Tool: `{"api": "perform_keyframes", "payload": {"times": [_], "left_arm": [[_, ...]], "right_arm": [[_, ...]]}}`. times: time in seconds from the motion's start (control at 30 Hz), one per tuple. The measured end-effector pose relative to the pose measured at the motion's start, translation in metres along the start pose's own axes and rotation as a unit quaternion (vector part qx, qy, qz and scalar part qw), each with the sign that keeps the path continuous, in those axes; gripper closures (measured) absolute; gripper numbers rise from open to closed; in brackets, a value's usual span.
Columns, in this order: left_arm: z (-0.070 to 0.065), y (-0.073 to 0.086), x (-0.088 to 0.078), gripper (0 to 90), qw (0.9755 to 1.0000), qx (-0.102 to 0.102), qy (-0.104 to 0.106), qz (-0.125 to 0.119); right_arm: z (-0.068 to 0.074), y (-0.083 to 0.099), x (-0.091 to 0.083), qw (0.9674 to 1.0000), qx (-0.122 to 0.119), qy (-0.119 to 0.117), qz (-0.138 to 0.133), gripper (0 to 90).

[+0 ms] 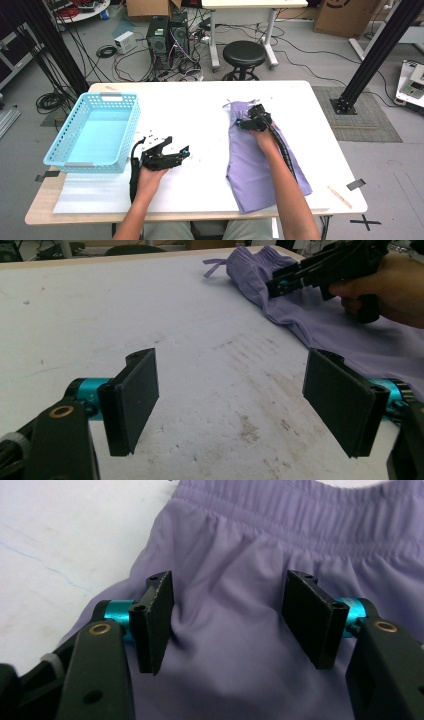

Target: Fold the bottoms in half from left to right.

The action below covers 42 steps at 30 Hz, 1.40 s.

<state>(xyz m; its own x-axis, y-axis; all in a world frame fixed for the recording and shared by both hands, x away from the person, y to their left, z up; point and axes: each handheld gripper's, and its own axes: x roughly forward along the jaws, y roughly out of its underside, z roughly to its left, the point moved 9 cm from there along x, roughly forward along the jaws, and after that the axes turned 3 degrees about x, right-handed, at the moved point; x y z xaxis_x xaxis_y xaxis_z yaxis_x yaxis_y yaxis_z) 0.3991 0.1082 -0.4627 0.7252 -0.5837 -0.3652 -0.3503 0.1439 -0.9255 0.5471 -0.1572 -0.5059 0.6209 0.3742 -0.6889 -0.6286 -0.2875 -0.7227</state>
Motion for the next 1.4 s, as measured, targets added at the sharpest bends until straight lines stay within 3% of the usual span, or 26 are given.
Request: {"api": "perform_keyframes", "payload": {"times": [0.13, 0.2, 0.3, 0.47, 0.57, 0.6, 0.67, 0.77, 0.8, 0.87, 0.97, 1.2, 1.3, 1.4], "left_arm": [[-0.001, 0.000, 0.000, 22.4, 1.0000, 0.000, 0.000, 0.000], [-0.002, -0.001, -0.001, 22.4, 1.0000, 0.000, 0.000, -0.002], [-0.005, -0.002, -0.003, 22.5, 1.0000, -0.003, 0.000, -0.006], [-0.014, 0.000, -0.005, 22.4, 0.9999, -0.005, 0.006, -0.006], [-0.020, 0.002, -0.007, 22.5, 0.9999, 0.000, 0.011, -0.001], [-0.021, 0.002, -0.008, 22.5, 0.9999, 0.000, 0.011, -0.002], [-0.024, 0.002, -0.010, 22.5, 0.9999, -0.001, 0.012, -0.004], [-0.030, 0.002, -0.013, 22.5, 0.9999, 0.001, 0.014, -0.005], [-0.032, 0.003, -0.014, 22.4, 0.9999, 0.001, 0.015, -0.006], [-0.035, 0.004, -0.016, 22.5, 0.9999, 0.003, 0.016, -0.005], [-0.038, 0.005, -0.019, 22.4, 0.9998, 0.004, 0.017, -0.005], [-0.036, 0.004, -0.022, 22.5, 0.9999, 0.000, 0.014, -0.009], [-0.035, 0.003, -0.022, 22.4, 0.9999, 0.001, 0.012, -0.008], [-0.035, 0.003, -0.021, 22.4, 0.9999, 0.000, 0.012, -0.007]], "right_arm": [[0.002, 0.000, -0.023, 0.9994, 0.007, -0.016, -0.031, 38.6], [0.008, 0.002, -0.031, 0.9990, 0.000, -0.025, -0.038, 38.8], [0.023, 0.012, -0.031, 0.9988, -0.028, -0.036, -0.016, 38.8], [0.039, 0.031, -0.022, 0.9975, -0.066, -0.015, 0.022, 38.8], [0.042, 0.035, -0.028, 0.9976, -0.062, -0.023, 0.021, 38.1], [0.046, 0.036, -0.039, 0.9977, -0.058, -0.033, 0.002, 38.2], [0.048, 0.037, -0.044, 0.9976, -0.058, -0.038, -0.007, 38.4], [0.055, 0.046, -0.050, 0.9968, -0.069, -0.041, 0.002, 39.2], [0.060, 0.054, -0.048, 0.9959, -0.078, -0.041, 0.020, 39.2], [0.061, 0.057, -0.048, 0.9953, -0.083, -0.040, 0.030, 39.1], [0.070, 0.061, -0.056, 0.9951, -0.077, -0.058, 0.020, 38.5], [0.093, 0.078, -0.089, 0.9904, -0.082, -0.110, -0.017, 38.5], [0.101, 0.088, -0.094, 0.9877, -0.095, -0.124, -0.012, 39.6], [0.106, 0.099, -0.089, 0.9855, -0.127, -0.111, 0.013, 39.6]]}}
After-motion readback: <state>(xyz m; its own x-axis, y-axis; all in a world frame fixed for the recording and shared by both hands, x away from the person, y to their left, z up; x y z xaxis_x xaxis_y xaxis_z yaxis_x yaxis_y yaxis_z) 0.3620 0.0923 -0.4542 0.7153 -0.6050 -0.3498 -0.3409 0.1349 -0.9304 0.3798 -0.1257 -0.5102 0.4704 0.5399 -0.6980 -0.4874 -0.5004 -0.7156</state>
